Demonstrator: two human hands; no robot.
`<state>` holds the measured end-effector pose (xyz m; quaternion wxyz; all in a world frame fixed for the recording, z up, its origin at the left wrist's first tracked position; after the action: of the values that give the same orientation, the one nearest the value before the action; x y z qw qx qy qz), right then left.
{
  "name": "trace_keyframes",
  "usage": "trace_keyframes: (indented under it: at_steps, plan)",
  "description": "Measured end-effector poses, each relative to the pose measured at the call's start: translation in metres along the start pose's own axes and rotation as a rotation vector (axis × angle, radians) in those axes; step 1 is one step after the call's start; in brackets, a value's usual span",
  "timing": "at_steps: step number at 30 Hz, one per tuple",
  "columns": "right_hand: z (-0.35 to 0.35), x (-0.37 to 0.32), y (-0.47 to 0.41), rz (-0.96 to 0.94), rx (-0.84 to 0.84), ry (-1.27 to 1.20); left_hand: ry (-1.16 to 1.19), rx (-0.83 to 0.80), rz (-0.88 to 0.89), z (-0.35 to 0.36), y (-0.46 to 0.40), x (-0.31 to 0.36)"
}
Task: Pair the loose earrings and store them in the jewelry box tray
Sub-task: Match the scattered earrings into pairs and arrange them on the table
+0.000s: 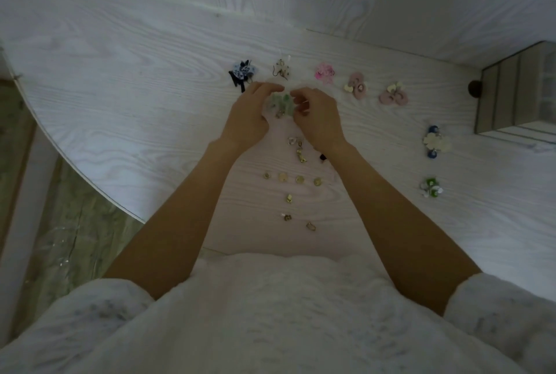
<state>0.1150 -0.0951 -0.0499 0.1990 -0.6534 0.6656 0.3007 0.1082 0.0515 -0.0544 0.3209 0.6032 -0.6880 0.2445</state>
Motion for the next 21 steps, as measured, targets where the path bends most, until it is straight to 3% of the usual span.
trace_keyframes:
  at_steps: [4, 8, 12, 15, 21]
  plan:
    - [-0.026, 0.014, 0.036, -0.032, 0.058, -0.055, -0.051, 0.060, 0.053, -0.011, 0.030, -0.005]
    - [-0.038, 0.038, 0.084, -0.029, 0.066, 0.106, -0.104, 0.045, 0.091, 0.000, 0.061, -0.004]
    - [-0.031, 0.050, 0.114, -0.069, -0.084, 0.170, -0.197, -0.071, 0.156, 0.029, 0.065, 0.005]
    - [-0.019, 0.047, 0.125, -0.115, -0.189, 0.206, -0.273, -0.071, 0.222, 0.039, 0.061, 0.011]
    - [-0.014, 0.054, 0.121, -0.061, -0.034, 0.208, -0.248, -0.012, 0.145, 0.028, 0.070, -0.001]
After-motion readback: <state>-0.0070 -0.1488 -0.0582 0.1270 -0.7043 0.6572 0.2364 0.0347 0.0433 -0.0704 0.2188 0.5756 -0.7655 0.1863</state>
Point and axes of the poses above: each hand's wrist, its own y-axis away from the middle knuckle, its own z-axis out of the palm, x = y × z, the point moved 1 cm from there along -y, towards the middle knuckle, and after that the axes turned 4 degrees about x, right-handed, at the moved point
